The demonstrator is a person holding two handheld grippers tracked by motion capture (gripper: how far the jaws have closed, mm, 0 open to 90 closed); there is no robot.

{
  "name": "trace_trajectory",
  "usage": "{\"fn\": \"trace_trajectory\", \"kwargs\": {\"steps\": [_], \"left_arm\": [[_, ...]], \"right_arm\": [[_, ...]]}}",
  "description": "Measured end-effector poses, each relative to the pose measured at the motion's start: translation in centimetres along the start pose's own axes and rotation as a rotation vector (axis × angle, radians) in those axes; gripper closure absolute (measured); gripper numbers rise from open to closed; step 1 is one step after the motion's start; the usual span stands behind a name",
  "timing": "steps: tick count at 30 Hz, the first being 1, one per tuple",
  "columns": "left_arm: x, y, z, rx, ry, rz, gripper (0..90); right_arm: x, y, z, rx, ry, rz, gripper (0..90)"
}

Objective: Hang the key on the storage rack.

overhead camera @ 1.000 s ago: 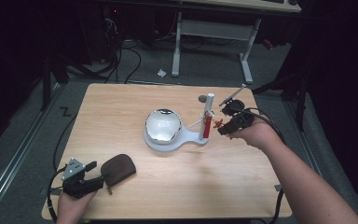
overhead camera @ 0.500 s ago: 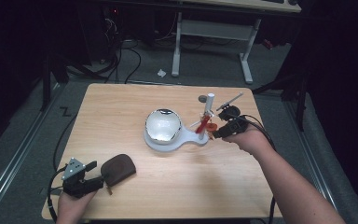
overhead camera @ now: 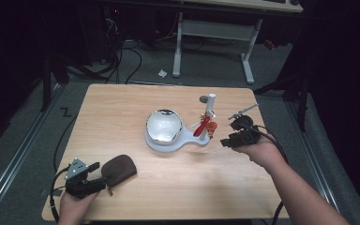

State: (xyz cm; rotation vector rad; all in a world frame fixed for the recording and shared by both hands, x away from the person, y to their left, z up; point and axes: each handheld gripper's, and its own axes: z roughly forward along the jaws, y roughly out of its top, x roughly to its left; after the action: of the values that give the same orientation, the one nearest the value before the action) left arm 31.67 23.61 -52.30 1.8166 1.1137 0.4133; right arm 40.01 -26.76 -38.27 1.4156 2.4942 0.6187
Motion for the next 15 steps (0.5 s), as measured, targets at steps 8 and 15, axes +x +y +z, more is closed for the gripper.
{"fn": "trace_trajectory", "kwargs": {"steps": [8, 15], "left_arm": [[-0.2, 0.0, 0.1, 0.004, -0.001, 0.007, 27.9], [0.0, 0.0, 0.4, 0.016, -0.005, 0.003, 27.2]], "right_arm": [[0.5, -2.5, 0.5, -0.051, 0.010, -0.010, 47.6], [1.2, -4.3, 0.9, -0.118, -0.012, -0.027, 46.5]]}}
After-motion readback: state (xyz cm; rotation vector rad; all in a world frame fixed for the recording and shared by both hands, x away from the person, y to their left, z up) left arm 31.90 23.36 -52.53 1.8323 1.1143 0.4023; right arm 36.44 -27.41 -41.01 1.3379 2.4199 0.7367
